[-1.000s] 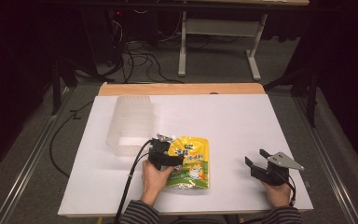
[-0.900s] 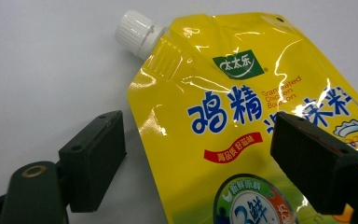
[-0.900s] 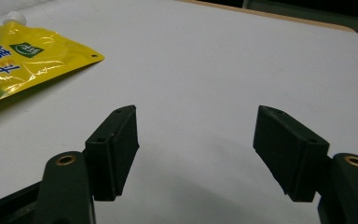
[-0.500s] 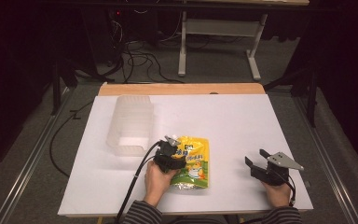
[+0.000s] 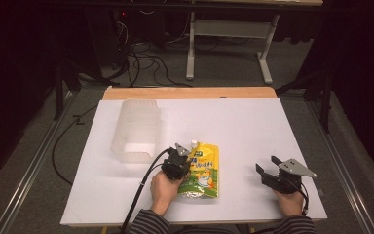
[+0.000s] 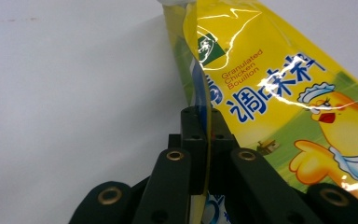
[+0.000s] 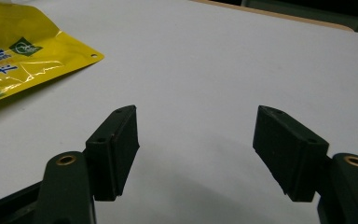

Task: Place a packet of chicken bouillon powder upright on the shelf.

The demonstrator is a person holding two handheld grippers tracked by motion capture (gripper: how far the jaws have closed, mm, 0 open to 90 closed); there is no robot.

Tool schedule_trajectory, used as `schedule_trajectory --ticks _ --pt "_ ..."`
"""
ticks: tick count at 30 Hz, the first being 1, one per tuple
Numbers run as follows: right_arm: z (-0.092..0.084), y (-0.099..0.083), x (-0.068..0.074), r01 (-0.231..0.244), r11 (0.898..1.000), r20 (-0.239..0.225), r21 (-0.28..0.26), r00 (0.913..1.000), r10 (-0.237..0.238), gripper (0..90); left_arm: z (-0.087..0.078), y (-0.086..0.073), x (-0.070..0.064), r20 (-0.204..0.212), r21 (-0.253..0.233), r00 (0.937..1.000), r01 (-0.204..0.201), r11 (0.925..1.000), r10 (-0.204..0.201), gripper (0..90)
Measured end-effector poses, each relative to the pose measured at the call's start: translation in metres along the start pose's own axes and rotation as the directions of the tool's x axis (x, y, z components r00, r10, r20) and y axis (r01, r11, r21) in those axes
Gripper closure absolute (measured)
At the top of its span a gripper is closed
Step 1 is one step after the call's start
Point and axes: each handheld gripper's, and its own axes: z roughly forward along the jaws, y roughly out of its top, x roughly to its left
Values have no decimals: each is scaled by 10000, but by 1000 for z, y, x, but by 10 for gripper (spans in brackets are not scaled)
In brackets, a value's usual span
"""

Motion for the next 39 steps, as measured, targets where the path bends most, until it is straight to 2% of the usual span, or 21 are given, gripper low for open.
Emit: schedule_trajectory --ticks 5,7,9,12,15,17,18,20,23,26,29,31,36,39 --pt "0 0 0 -75 10000 13 48 10000 75 317 -17 3 3 492 -523 9986 207 9984 -181 895" --pt "0 0 0 -75 10000 11 65 10000 75 317 -31 5 3 928 -981 9952 415 9943 -324 896" --pt "1 0 0 -52 10000 -37 79 10000 53 317 -42 8 0 1100 -1243 9938 306 9918 -169 896" --pt "0 0 0 -30 10000 -6 73 10000 30 316 -52 12 -4 1061 -1403 9942 -19 9901 170 896" --pt "0 0 -1 -98 9999 -4 42 10000 98 315 -61 19 -7 1126 -1579 9918 -426 9865 609 898" --pt "-1 0 0 -2 10000 10 -54 10000 2 317 -64 23 -7 1342 -1790 9889 -396 9831 642 900" --pt "-1 0 0 48 9999 31 -109 10000 -48 319 -64 24 -7 1617 -1917 9852 -250 9811 567 900" --pt "-1 0 0 10 9999 63 -105 10000 -10 318 -67 27 -8 1878 -2025 9805 -184 9791 572 900" --pt "-1 0 0 3 10000 74 -80 10000 -2 317 -73 28 -10 1930 -2061 9771 -495 9773 902 900" --pt "-1 0 0 23 10000 118 -52 9999 -22 317 -82 29 -9 2091 -2257 9722 -566 9726 1051 900" --pt "0 0 0 -41 10000 53 14 10000 41 316 -90 33 -4 2247 -2638 9667 -607 9627 1225 900" --pt "0 0 1 19 10000 40 22 10000 -19 316 -96 36 -1 2231 -2731 9676 -545 9604 1184 900" --pt "0 0 0 20 10000 8 40 10000 -20 316 -105 42 1 1966 -2771 9704 -826 9573 1406 900" --pt "-1 0 0 -83 10000 40 -30 10000 83 315 -111 45 6 1987 -2891 9701 -775 9542 1390 900"
